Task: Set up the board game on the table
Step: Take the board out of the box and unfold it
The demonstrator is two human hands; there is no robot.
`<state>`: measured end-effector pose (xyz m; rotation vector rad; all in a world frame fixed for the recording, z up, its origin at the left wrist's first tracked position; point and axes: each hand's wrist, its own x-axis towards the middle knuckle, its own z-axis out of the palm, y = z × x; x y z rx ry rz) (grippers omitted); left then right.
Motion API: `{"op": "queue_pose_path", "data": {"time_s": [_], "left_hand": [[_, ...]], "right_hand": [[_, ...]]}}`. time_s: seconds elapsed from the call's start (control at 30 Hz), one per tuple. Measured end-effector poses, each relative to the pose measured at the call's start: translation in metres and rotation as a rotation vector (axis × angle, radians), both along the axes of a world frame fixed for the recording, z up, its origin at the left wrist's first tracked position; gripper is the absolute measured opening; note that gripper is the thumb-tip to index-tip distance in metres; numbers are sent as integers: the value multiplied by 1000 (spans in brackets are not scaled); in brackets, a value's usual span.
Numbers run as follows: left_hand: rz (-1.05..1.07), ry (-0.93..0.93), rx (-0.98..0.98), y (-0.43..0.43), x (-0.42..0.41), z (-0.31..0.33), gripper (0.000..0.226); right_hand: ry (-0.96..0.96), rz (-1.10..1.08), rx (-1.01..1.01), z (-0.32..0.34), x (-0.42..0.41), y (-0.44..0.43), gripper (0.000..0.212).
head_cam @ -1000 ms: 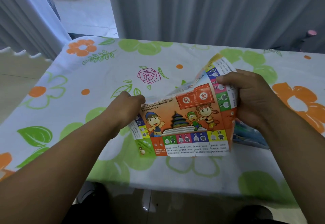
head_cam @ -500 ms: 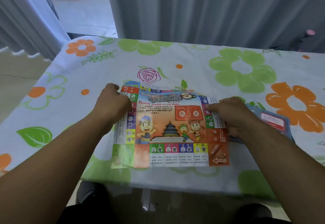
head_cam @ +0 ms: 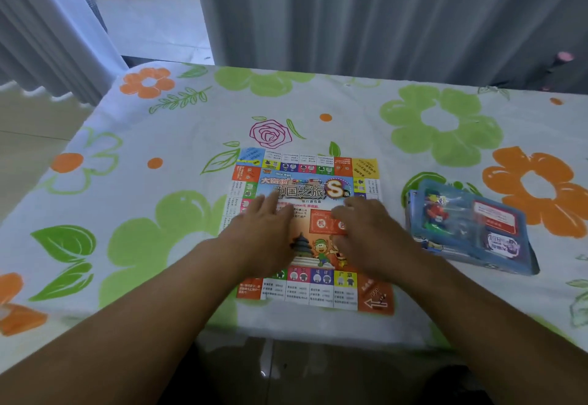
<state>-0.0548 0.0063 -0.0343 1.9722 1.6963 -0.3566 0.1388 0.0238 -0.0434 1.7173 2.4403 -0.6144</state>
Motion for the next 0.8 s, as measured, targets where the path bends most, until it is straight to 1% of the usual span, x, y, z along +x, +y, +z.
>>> {"op": "queue_pose_path", "data": {"time_s": [0.07, 0.13, 0.2, 0.47, 0.7, 0.8], "left_hand": [[-39, 34, -51, -3, 2, -8, 87], [-49, 55, -88, -4, 2, -17, 90], [-50, 71, -97, -6, 2, -23, 93], [-71, 96, -125, -1, 2, -25, 114], [-54, 123, -183, 0, 6, -22, 123], [-47, 120, -187, 0, 6, -22, 121]], "right_hand": [[-82, 111, -68, -11, -3, -6, 52], [-138, 173, -127, -20, -2, -8, 60], [-159, 192, -160, -25, 0, -7, 68], [-198, 218, -180, -26, 1, -9, 90], [-199, 229, -171, -27, 2, -8, 93], [-187, 227, -169, -28, 1, -7, 92]]}}
